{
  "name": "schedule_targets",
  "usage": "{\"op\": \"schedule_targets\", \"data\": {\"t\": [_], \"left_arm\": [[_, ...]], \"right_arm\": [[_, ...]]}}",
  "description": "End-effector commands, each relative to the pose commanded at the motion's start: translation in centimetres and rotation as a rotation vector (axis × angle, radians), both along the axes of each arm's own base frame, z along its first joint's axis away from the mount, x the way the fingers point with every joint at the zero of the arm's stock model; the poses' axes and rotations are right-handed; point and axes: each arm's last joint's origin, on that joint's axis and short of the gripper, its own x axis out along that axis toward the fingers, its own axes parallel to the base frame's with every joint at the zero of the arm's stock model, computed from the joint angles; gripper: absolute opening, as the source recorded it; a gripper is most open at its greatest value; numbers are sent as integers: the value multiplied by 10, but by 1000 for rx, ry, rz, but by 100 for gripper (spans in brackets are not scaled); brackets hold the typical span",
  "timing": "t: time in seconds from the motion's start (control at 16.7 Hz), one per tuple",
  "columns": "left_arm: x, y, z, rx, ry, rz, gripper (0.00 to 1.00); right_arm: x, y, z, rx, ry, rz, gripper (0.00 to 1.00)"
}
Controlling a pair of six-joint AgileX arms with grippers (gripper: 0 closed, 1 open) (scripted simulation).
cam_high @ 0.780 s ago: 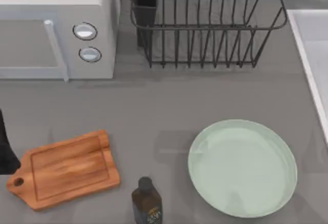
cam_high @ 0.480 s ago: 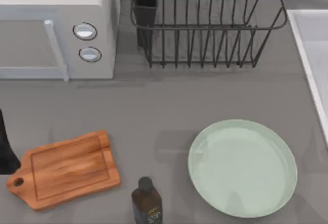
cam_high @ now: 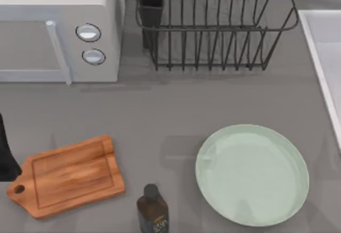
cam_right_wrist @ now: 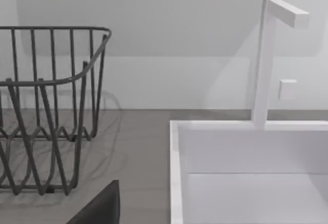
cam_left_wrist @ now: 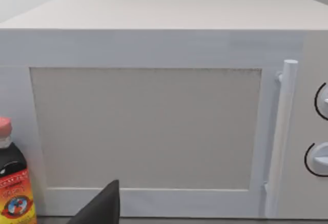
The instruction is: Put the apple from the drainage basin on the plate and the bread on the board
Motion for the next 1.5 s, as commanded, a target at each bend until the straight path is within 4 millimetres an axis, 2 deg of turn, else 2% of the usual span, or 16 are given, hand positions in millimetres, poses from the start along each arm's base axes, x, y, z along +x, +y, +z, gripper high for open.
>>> {"op": "schedule_targets", "data": {"t": [0.72, 0.84, 1.02, 1.14, 1.26, 1.38, 1.5], "left_arm": [[0, 0, 0, 0, 0, 0, 100], [0, 0, 0, 0, 0, 0, 100], [0, 0, 0, 0, 0, 0, 100], [0, 0, 0, 0, 0, 0, 100], [0, 0, 0, 0, 0, 0, 100], [0, 0, 0, 0, 0, 0, 100], [0, 0, 0, 0, 0, 0, 100]], "right_arm": [[0, 0, 2, -2, 7, -2, 100], [1, -1, 12, -13, 43, -13, 100], [6, -5, 38, -40, 154, -41, 100], [17, -8, 60, -60, 269, -63, 100], [37, -14, 81, -78, 414, -82, 100], [67, -23, 96, -90, 581, -95, 100], [104, -34, 102, -94, 759, -101, 100]]}}
